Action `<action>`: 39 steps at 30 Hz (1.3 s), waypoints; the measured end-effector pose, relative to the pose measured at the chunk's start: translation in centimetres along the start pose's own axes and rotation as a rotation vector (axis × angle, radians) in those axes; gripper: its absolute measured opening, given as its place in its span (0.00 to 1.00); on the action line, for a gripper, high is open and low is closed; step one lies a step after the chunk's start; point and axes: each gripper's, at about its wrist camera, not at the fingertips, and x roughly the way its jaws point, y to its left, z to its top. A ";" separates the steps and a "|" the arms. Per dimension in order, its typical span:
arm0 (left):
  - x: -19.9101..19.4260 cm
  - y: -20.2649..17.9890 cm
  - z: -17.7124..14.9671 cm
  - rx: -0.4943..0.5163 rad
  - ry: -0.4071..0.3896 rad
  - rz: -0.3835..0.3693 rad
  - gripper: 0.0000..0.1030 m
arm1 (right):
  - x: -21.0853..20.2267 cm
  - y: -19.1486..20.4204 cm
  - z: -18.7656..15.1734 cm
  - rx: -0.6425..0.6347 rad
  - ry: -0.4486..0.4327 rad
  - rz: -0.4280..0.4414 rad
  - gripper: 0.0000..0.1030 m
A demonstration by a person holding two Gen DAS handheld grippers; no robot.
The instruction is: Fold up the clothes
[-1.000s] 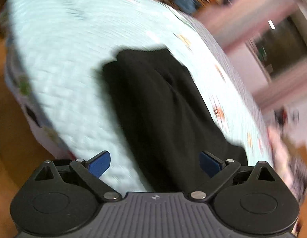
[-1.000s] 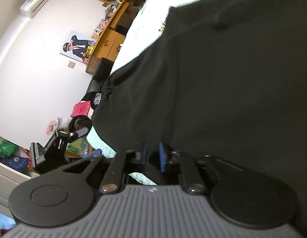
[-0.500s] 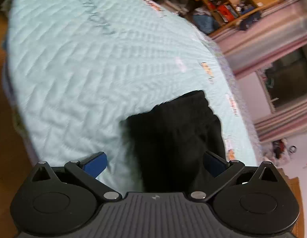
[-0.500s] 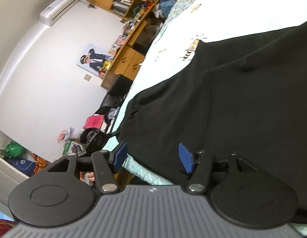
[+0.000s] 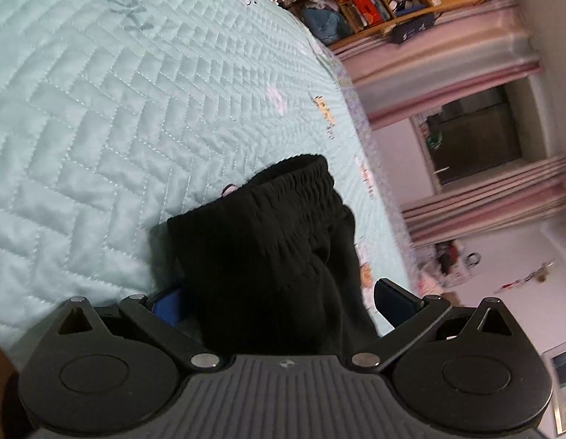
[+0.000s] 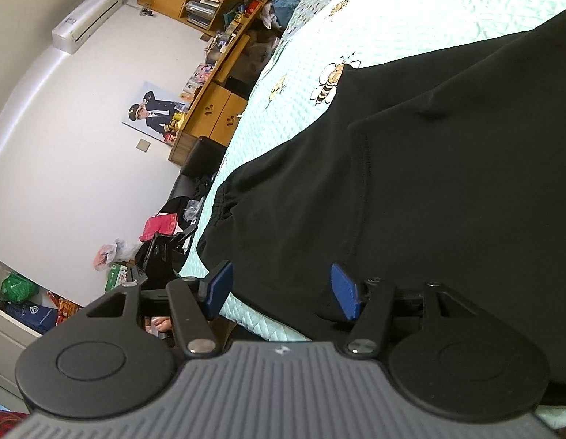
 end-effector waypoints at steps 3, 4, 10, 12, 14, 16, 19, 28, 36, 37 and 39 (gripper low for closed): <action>0.5 0.5 0.3 -0.010 -0.011 -0.035 0.99 | -0.5 -0.3 0.1 0.014 -0.014 -0.006 0.61; 0.7 0.5 0.4 -0.010 -0.013 -0.039 0.99 | -0.6 -0.4 0.1 0.017 -0.018 -0.011 0.61; 1.3 -1.2 0.2 0.095 -0.018 0.046 0.94 | -1.5 -0.8 -0.4 0.029 -0.038 -0.037 0.65; 1.3 -1.9 -0.1 0.122 -0.030 0.103 0.85 | -2.1 -0.8 -0.5 0.026 -0.051 -0.041 0.65; 1.4 -2.5 -0.4 0.149 -0.039 0.159 0.79 | -2.6 -0.9 -0.7 0.023 -0.064 -0.046 0.65; 1.4 -3.2 -0.6 0.174 -0.035 0.198 0.78 | -3.4 -1.3 -0.9 0.036 -0.080 -0.048 0.65; 1.7 -4.1 -0.6 0.213 -0.021 0.267 0.69 | -4.6 -2.0 -1.2 0.058 -0.109 -0.050 0.66; 2.3 -6.8 -1.0 0.304 -0.003 0.464 0.44 | -7.4 -3.6 -2.1 0.109 -0.197 -0.019 0.66; 3.5 -13.2 -3.6 0.547 -0.044 0.649 0.30 | -10.0 -4.9 -2.4 0.129 -0.286 0.005 0.66; 3.5 -14.0 -4.0 0.581 -0.051 0.660 0.30 | -10.4 -5.2 -2.6 0.136 -0.299 0.008 0.66; 3.4 -15.3 -4.6 0.621 -0.064 0.672 0.29 | -11.1 -6.0 -3.0 0.154 -0.321 0.009 0.66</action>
